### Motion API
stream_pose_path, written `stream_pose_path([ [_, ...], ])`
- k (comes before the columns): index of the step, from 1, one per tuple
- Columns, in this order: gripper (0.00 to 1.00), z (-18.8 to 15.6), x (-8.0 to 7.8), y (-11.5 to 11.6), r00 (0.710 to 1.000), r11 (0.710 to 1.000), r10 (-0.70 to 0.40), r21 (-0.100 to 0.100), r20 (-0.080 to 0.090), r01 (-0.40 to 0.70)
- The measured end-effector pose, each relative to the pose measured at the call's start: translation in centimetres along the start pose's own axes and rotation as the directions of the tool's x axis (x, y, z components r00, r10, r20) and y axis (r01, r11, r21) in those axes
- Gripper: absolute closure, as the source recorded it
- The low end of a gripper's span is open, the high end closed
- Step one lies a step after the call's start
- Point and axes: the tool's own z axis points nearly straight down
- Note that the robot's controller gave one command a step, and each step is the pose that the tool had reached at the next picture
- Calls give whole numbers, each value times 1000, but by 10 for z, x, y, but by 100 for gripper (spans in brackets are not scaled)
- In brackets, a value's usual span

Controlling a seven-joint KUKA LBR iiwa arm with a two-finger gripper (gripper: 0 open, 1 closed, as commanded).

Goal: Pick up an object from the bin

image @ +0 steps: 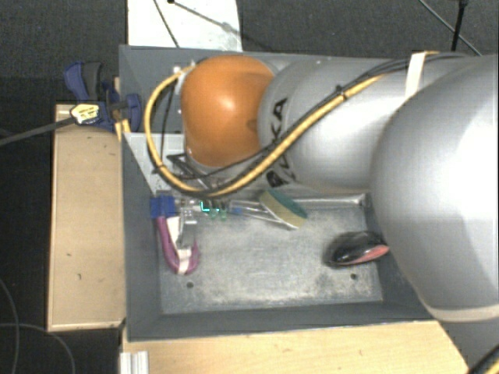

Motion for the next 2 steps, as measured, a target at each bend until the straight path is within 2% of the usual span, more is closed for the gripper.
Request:
stream_pose_path([
  [1,0,100,-19,2,913,913,-408,3,17,408],
  [2,0,74,6,-1,731,731,-683,4,4,683],
])
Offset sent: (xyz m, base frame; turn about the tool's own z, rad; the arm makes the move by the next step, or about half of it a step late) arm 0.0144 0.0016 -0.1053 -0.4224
